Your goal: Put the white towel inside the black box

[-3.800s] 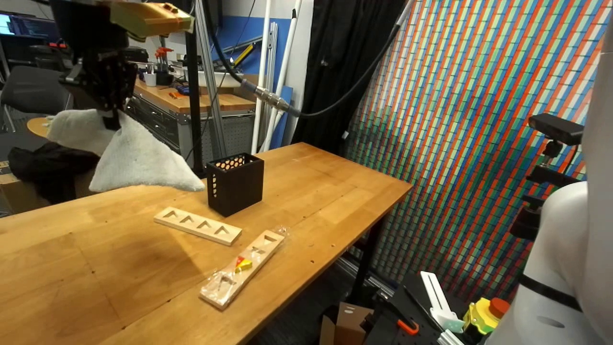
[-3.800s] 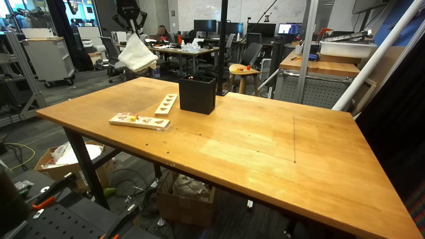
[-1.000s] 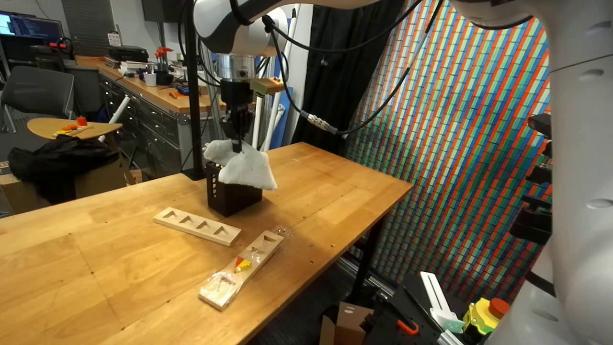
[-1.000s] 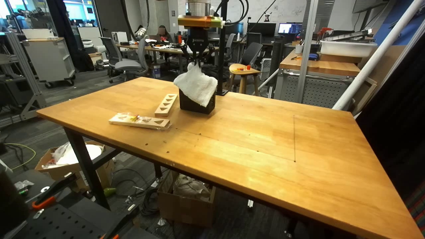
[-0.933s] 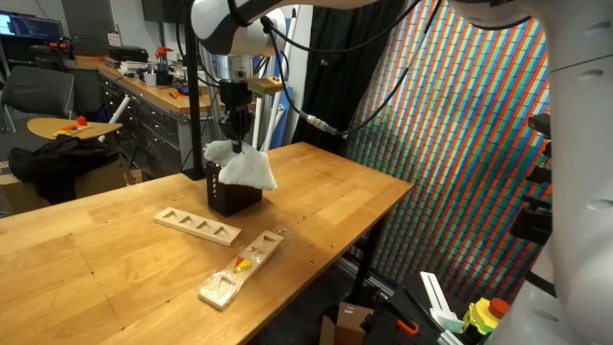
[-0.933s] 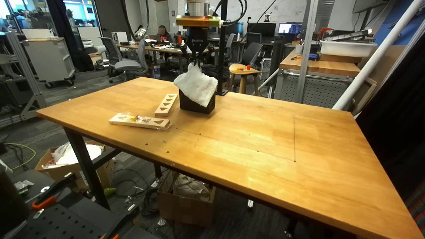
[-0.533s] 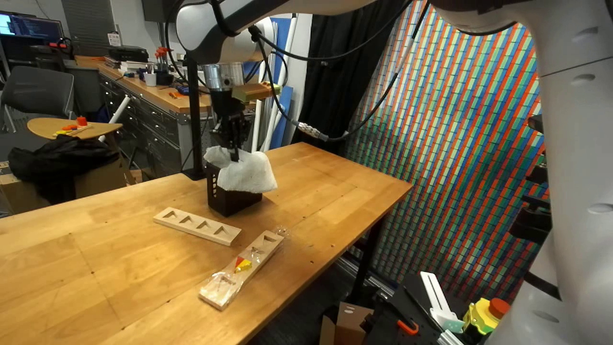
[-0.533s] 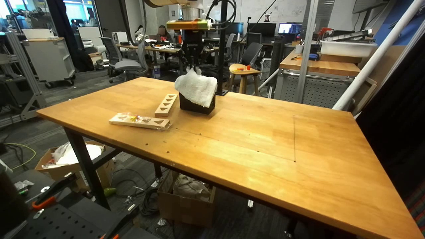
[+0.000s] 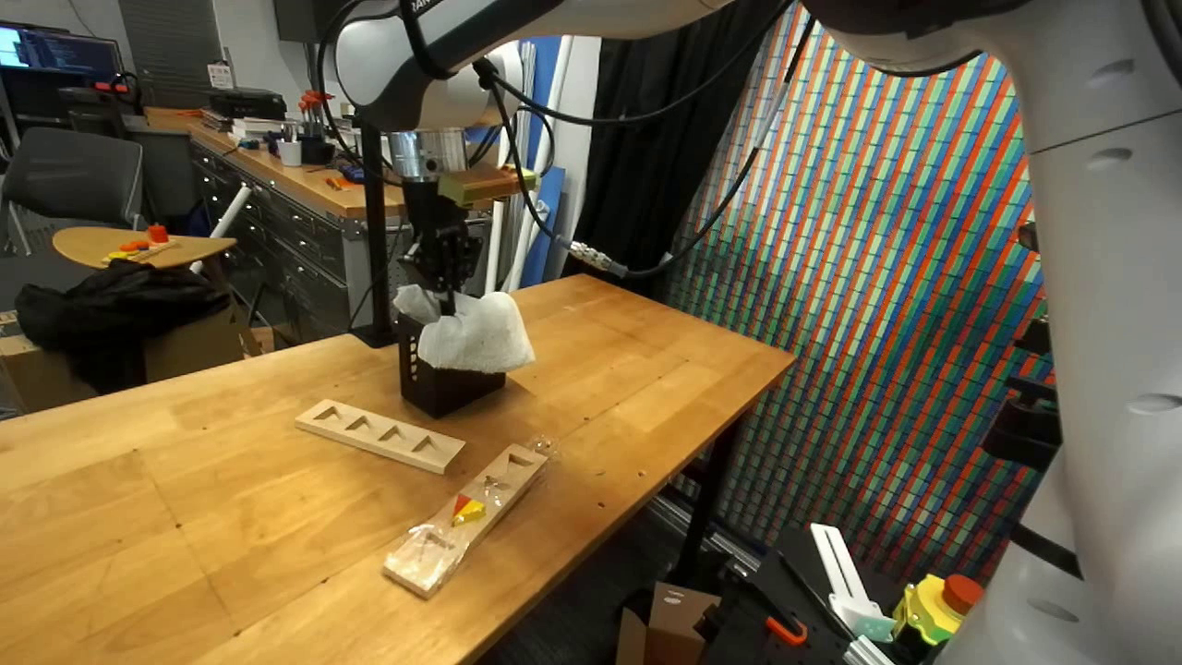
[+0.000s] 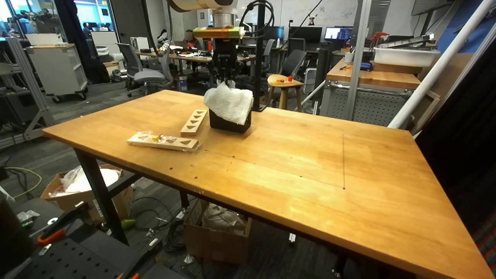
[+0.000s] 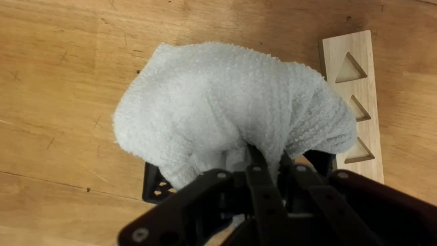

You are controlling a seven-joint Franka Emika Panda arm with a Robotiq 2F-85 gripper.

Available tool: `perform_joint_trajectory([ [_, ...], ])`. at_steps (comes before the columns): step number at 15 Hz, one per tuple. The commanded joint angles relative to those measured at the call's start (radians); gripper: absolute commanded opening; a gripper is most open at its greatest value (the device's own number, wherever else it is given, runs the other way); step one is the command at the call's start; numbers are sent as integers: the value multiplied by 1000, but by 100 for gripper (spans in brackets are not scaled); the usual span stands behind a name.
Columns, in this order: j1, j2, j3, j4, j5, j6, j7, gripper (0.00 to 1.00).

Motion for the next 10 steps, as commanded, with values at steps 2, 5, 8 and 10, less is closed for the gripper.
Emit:
perform_joint_trajectory([
  [2, -12, 22, 0, 11, 58, 56, -20, 3],
  [5, -21, 47, 8, 17, 100, 91, -37, 3],
  [8, -29, 80, 20, 20, 150, 109, -75, 3],
  [10, -32, 97, 26, 24, 174, 105, -100, 3],
])
